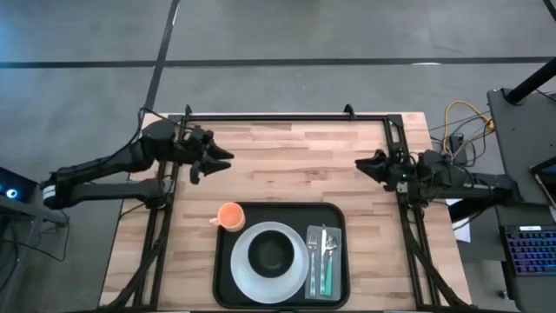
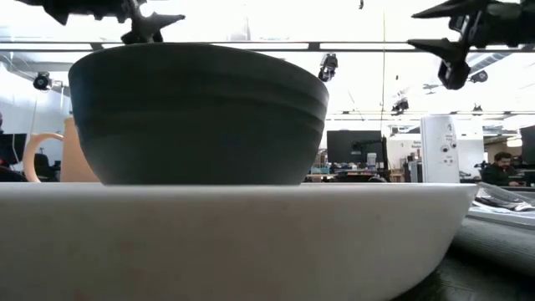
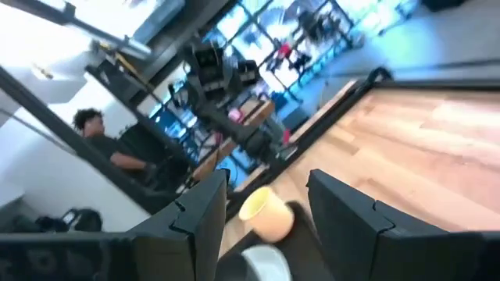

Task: Set up tray
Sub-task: Return to Home Position

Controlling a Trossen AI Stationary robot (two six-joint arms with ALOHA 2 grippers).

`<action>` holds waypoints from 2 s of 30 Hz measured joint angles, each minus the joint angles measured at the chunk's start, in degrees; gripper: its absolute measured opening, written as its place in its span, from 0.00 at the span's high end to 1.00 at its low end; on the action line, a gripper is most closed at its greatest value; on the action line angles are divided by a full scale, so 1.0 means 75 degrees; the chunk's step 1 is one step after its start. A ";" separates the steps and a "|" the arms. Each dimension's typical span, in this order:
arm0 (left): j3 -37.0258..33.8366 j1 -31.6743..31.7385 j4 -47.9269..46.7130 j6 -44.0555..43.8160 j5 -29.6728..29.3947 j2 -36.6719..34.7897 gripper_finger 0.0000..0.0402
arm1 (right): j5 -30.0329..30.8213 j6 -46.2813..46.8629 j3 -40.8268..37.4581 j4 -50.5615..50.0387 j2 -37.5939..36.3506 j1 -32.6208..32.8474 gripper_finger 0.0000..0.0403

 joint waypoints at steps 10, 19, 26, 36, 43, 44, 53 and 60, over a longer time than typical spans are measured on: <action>-0.1949 0.0454 0.2954 0.0121 0.1000 -0.0925 0.57 | -0.0374 -0.0123 -0.1548 0.0725 -0.1873 -0.0176 0.60; -0.3871 0.0547 0.5041 -0.0588 -0.0603 -0.2015 0.57 | -0.0300 -0.1305 -0.2055 0.1993 -0.1757 -0.0183 0.60; -0.5134 0.0542 0.6355 -0.0596 -0.1228 -0.2735 0.57 | 0.0991 -0.1191 -0.2057 0.1379 -0.1734 -0.0205 0.62; -0.5219 0.0545 0.5726 -0.0579 -0.2078 -0.2996 0.57 | -0.0215 -0.0992 -0.2054 0.1143 -0.1749 -0.0211 0.62; -0.5214 0.0542 0.5698 -0.0576 -0.2078 -0.2686 0.57 | -0.0187 -0.0999 -0.2054 0.1025 -0.1581 -0.0211 0.62; -0.5214 0.0542 0.5694 -0.0576 -0.2079 -0.2620 0.57 | -0.0187 -0.0997 -0.2054 0.1025 -0.1568 -0.0211 0.62; -0.5223 0.0420 0.5420 -0.0570 -0.2082 -0.2451 0.57 | -0.0165 -0.0997 -0.2054 0.0965 -0.1646 -0.0209 0.61; -0.5219 0.0336 0.4648 -0.0567 -0.2074 -0.3441 0.57 | -0.0160 -0.1000 -0.2042 0.1066 -0.1897 -0.0208 0.63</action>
